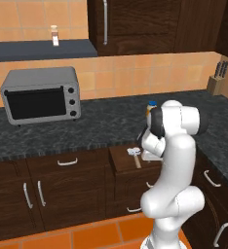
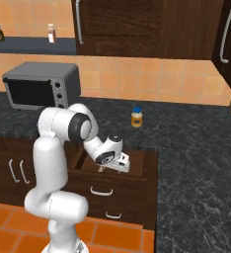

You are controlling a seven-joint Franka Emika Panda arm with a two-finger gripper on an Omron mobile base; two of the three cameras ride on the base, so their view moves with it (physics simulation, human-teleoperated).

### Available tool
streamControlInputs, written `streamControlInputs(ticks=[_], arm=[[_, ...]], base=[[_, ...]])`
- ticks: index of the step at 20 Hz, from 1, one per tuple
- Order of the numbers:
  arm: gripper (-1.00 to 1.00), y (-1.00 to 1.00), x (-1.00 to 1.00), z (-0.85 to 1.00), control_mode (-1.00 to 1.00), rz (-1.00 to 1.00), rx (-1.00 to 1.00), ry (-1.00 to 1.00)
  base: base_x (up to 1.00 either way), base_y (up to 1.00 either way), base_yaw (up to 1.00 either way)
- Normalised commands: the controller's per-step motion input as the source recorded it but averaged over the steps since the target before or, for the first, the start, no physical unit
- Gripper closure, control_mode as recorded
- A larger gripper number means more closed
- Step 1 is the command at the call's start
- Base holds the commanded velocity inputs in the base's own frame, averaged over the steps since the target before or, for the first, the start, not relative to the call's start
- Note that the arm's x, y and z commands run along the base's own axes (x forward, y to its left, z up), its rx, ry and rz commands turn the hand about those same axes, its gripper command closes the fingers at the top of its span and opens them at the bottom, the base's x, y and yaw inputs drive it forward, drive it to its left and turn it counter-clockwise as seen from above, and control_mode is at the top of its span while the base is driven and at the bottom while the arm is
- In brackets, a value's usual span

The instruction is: Pick the pizza cutter from the drawer and place it on the counter.

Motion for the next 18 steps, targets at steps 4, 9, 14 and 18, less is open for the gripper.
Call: streamControlInputs(ticks=[4,9,14,18], arm=[[-1.0,-0.14,-0.08,-0.08,-1.0,0.1,-0.09,0.0],[-1.0,-0.18,-0.28,-0.07,-1.0,0.17,-0.05,0.03],[-1.0,-0.15,-0.54,-0.01,-1.0,0.2,-0.02,0.03],[-1.0,-0.03,-0.69,0.0,-1.0,0.3,-0.17,0.0]], base=[[0.0,0.0,0.0],[0.0,0.0,0.0],[0.0,0.0,0.0],[0.0,0.0,0.0]])
